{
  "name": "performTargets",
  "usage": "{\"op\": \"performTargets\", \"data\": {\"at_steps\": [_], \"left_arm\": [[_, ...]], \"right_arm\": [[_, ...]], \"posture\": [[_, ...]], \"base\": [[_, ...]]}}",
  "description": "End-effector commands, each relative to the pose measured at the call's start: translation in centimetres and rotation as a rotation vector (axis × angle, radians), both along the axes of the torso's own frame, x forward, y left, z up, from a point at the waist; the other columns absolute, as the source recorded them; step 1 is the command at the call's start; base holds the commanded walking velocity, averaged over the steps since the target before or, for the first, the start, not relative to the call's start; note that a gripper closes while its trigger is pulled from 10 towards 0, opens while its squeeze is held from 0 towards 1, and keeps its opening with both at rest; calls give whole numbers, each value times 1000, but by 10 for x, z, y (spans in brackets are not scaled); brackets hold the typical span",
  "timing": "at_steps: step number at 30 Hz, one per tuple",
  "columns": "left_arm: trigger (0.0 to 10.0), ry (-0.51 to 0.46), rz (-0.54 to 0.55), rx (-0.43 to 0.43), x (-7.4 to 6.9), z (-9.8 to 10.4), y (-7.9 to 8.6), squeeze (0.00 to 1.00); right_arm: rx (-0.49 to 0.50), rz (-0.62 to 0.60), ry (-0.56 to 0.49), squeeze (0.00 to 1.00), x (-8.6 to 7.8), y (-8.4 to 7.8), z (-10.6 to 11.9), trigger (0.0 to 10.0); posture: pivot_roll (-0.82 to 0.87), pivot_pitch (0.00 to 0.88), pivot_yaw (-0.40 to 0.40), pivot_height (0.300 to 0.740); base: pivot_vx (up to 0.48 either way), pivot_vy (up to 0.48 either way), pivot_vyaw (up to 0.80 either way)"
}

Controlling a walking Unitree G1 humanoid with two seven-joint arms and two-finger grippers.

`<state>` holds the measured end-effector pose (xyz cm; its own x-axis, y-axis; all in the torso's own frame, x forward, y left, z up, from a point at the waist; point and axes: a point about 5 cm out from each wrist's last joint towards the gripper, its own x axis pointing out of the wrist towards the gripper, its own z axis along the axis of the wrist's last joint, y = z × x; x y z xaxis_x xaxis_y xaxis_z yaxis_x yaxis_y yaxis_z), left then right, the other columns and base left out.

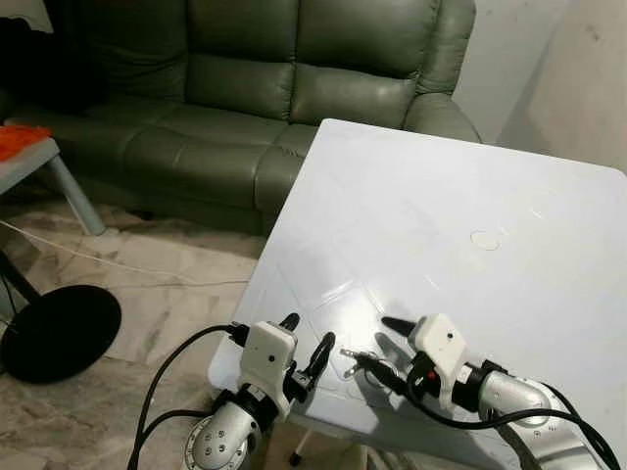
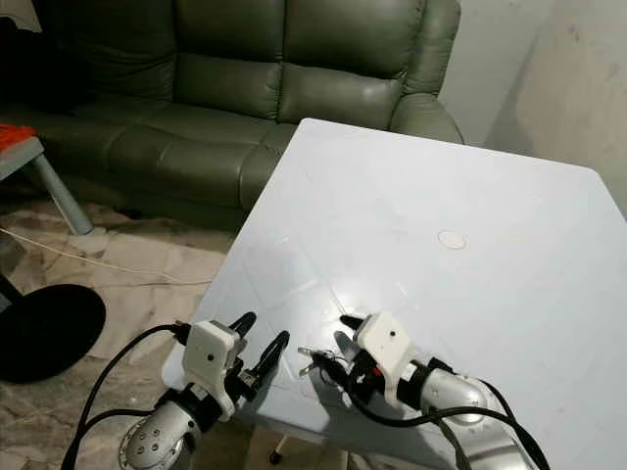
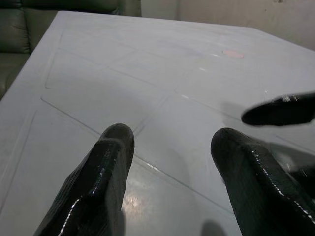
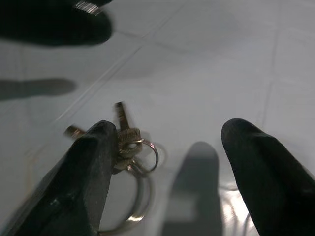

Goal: Hang keys on a hook

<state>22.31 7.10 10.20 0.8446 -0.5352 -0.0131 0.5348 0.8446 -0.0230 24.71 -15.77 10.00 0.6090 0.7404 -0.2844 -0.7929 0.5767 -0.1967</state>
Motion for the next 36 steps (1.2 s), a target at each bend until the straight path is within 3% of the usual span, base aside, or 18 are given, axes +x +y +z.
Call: {"op": "performTargets", "data": {"at_steps": [1,8,9,11,12,13,36], "left_arm": [[10000,5,-6,0,-1,-1,-2,0],[10000,3,-2,-7,1,1,-2,0],[10000,2,-1,-6,1,1,-2,0],[10000,2,1,-6,2,1,-2,0],[10000,0,3,-6,2,1,-2,0],[10000,-1,3,-6,2,1,-2,0],[10000,-15,18,-2,5,2,0,0]], "right_arm": [[-48,17,68,0,-7,-3,-11,10000],[-58,16,88,0,-11,-3,-13,10000],[-44,18,105,0,-12,-3,-14,9333],[-37,25,108,0,-12,-2,-13,9176],[-25,32,108,0,-13,-2,-13,2706],[-21,32,92,0,-14,-3,-11,0],[-27,18,76,0,-11,-10,-10,0]], "posture": [[23,126,-79,740],[18,128,-76,740],[18,128,-76,740],[18,128,-76,740],[18,128,-76,740],[18,128,-76,740],[27,99,-71,740]], "base": [[0,0,0],[0,0,0],[0,0,0],[0,0,0],[0,0,0],[0,0,0],[0,0,0]]}}
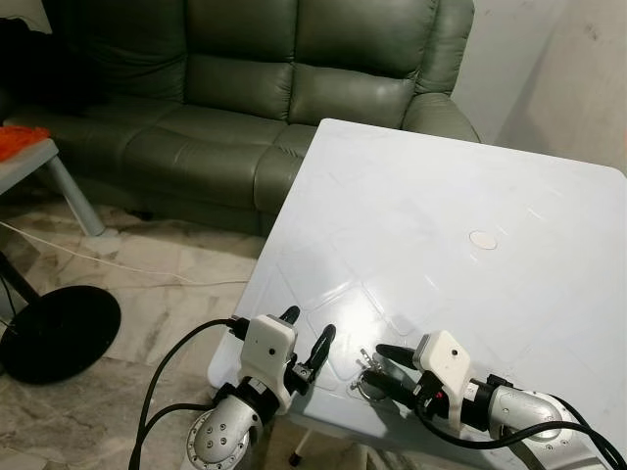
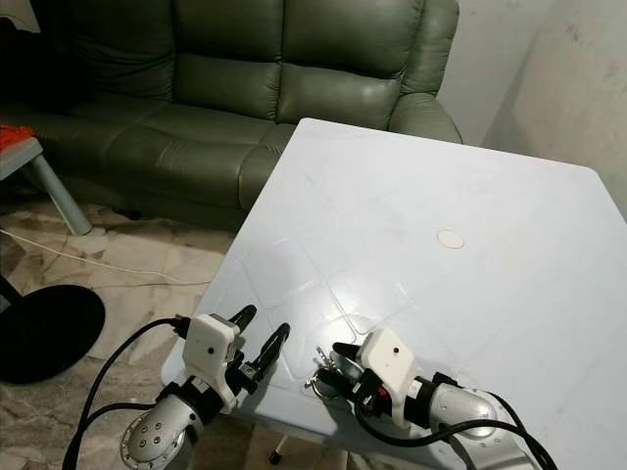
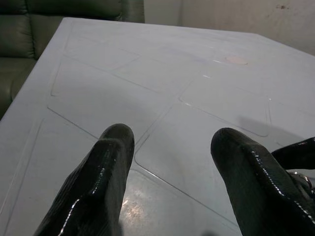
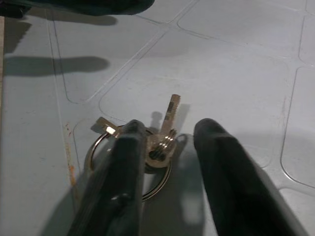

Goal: Hang keys on a hook

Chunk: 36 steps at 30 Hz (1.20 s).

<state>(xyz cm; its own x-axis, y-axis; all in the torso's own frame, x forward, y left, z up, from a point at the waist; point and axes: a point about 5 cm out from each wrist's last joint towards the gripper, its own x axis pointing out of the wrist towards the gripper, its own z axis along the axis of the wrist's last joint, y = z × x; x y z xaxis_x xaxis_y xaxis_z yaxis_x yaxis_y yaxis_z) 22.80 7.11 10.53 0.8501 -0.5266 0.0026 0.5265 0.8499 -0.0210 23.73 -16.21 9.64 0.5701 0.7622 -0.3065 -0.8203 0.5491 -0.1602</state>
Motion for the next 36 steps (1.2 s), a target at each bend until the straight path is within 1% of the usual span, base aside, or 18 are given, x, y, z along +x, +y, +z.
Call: {"op": "performTargets", "data": {"at_steps": [1,10,13,15,17,19,22,25,26,28,30,31,36], "left_arm": [[10000,-1,8,5,1,-1,0,0],[10000,-4,15,5,2,0,0,0],[10000,-5,17,5,2,0,0,0],[10000,-6,18,6,2,0,1,0],[10000,-6,21,6,3,0,1,0],[10000,-6,21,6,3,0,1,0],[10000,-8,21,7,3,0,1,0],[10000,-8,21,7,4,0,1,0],[10000,-8,21,7,4,0,1,0],[10000,-9,21,8,4,1,1,0],[10000,-9,21,8,4,1,1,0],[10000,-10,22,8,4,1,1,0],[10000,-10,24,8,4,1,1,0]], "right_arm": [[-26,-12,40,0,-2,-5,-7,0],[-14,-23,40,0,1,-7,-6,0],[-15,-18,24,0,1,-6,-5,0],[1,-18,26,0,2,-6,-4,0],[24,-44,33,0,4,-7,-2,0],[20,-43,31,0,4,-8,-2,0],[36,-92,1,0,11,-10,2,0],[49,-168,-70,0,22,-14,8,0],[49,-168,-70,0,22,-14,8,0],[67,-217,-96,0,29,-17,12,0],[76,-241,-114,0,32,-18,15,0],[80,-279,-140,0,37,-20,18,0],[104,-302,-164,0,41,-22,21,0]], "posture": [[27,99,-71,740],[32,96,-72,740],[33,95,-72,740],[32,95,-72,740],[32,95,-69,740],[32,95,-69,740],[31,96,-69,740],[31,96,-69,740],[31,96,-69,740],[31,96,-69,740],[33,97,-67,740],[33,97,-67,740],[36,97,-68,740]], "base": [[0,0,0],[0,0,0],[0,0,0],[0,0,0],[0,0,0],[0,0,0],[0,0,0],[0,0,0],[0,0,0],[0,0,0],[0,0,0],[0,0,0],[0,0,0]]}}
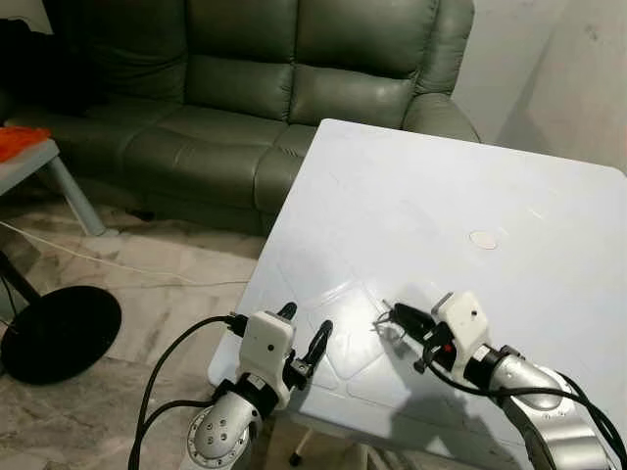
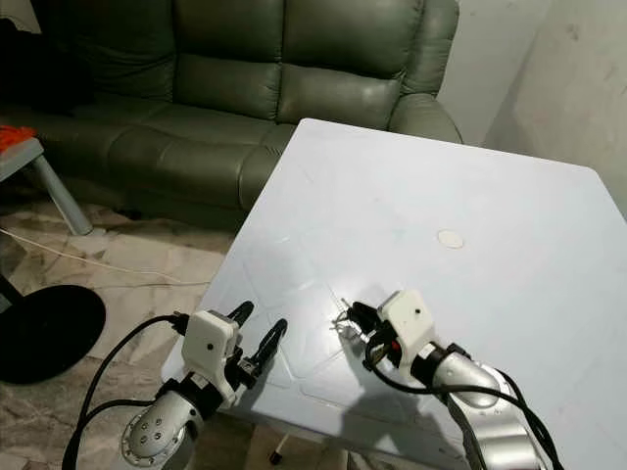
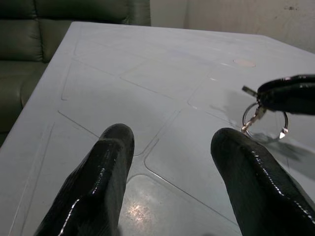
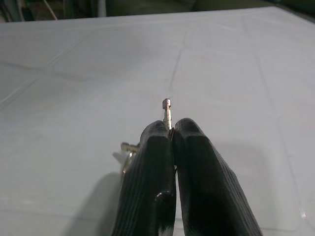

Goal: Hang keys on a hook

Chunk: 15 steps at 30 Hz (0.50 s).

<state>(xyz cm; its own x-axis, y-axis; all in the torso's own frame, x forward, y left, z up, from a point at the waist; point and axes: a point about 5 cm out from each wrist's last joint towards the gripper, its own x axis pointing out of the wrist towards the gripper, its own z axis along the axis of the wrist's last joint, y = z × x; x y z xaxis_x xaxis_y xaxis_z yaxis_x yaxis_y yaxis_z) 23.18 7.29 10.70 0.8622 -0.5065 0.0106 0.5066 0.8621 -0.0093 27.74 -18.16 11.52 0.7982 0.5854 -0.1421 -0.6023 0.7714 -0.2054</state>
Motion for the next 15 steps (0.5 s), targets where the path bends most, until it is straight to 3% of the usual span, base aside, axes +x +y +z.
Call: {"op": "performTargets", "data": {"at_steps": [1,5,6,7,10,12,15], "left_arm": [[10000,3,1,2,0,-1,-1,0],[10000,2,5,3,0,-1,-1,0],[10000,2,6,4,0,-1,0,0],[10000,2,6,4,0,-1,0,0],[10000,1,7,5,0,-1,0,0],[10000,0,8,6,2,-1,0,0],[10000,-1,7,7,2,-1,0,0]], "right_arm": [[14,-16,-19,0,1,-3,2,0],[30,-36,-27,0,3,-4,3,0],[34,-44,-20,0,4,-5,2,2588],[46,-54,8,0,6,-5,1,10000],[90,-51,17,0,6,-5,2,10000],[216,-77,20,0,8,-8,8,10000],[295,-89,17,0,9,-10,13,10000]], "posture": [[36,97,-68,740],[38,96,-68,740],[37,98,-67,740],[37,98,-67,740],[37,94,-65,740],[36,93,-63,740],[35,90,-61,740]], "base": [[0,0,0],[0,0,0],[0,0,0],[0,0,0],[0,0,0],[0,0,0],[0,0,0]]}}
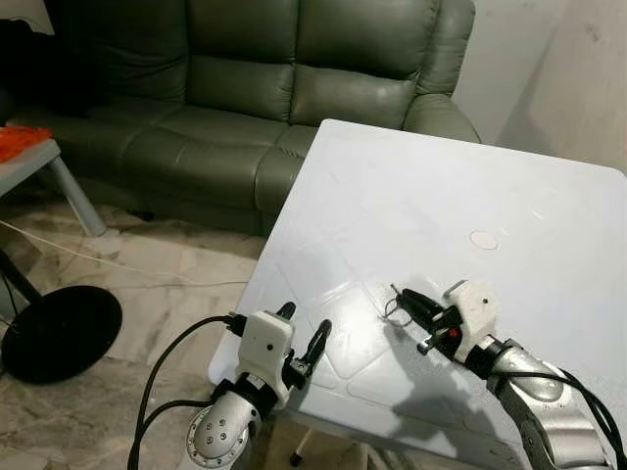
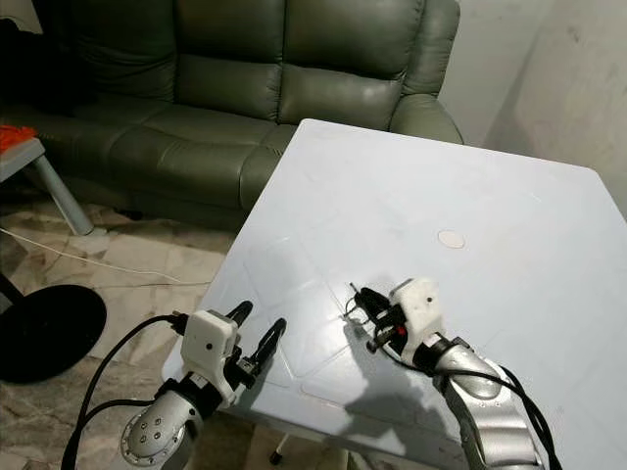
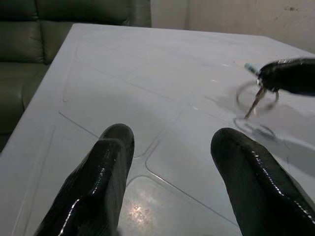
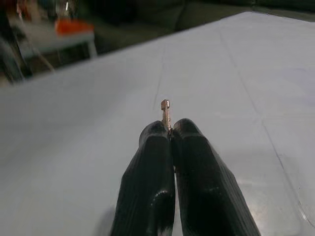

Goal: Hang keys on a hook

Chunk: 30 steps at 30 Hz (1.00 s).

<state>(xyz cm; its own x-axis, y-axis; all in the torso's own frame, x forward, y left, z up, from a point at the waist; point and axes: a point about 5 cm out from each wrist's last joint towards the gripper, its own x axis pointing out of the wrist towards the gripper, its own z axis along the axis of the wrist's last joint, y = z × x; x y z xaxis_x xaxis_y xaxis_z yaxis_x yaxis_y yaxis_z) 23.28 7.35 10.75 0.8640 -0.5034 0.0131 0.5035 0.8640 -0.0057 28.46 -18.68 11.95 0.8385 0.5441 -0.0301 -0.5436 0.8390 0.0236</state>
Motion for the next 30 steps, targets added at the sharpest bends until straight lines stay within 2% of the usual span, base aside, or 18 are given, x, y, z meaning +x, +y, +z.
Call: {"op": "performTargets", "data": {"at_steps": [1,2,3,4,5,8,13,17,18,19,26,30], "left_arm": [[10000,2,4,6,1,-2,0,0],[10000,2,4,5,1,-2,0,0],[10000,4,4,5,1,-2,0,0],[10000,2,4,6,1,-2,0,0],[10000,2,4,6,1,-2,0,0],[10000,2,4,5,2,-2,0,0],[10000,-5,18,3,6,-1,1,0],[10000,-15,37,-9,11,2,2,0],[10000,-21,51,-18,13,4,4,0],[10000,-17,81,-51,19,7,7,0],[10000,-33,181,-206,41,25,26,0],[10000,-60,198,-223,45,31,32,0]], "right_arm": [[52,-23,-18,0,2,-5,10,10000],[74,-27,-21,0,3,-5,11,10000],[94,-22,-33,0,2,-6,14,8000],[123,-30,-55,0,2,-7,17,196],[141,-22,-64,0,2,-7,19,0],[154,-43,-62,0,5,-9,21,0],[300,-127,-99,0,10,-14,35,0],[353,-179,-124,0,13,-14,42,0],[353,-202,-122,0,14,-14,42,6627],[351,-238,-135,0,16,-14,44,10000],[341,-350,-205,0,12,-12,53,10000],[274,-399,-250,0,3,-8,53,10000]], "posture": [[35,89,-60,740],[35,89,-60,740],[35,89,-60,740],[35,87,-59,740],[35,87,-59,740],[34,83,-60,740],[36,73,-60,740],[36,67,-59,740],[33,63,-57,740],[33,62,-57,740],[23,47,-45,740],[17,42,-36,740]], "base": [[0,0,0],[0,0,0],[0,0,0],[0,0,0],[0,0,0],[0,0,0],[0,0,0],[0,0,0],[0,0,0],[0,0,0],[0,0,0],[0,0,0]]}}
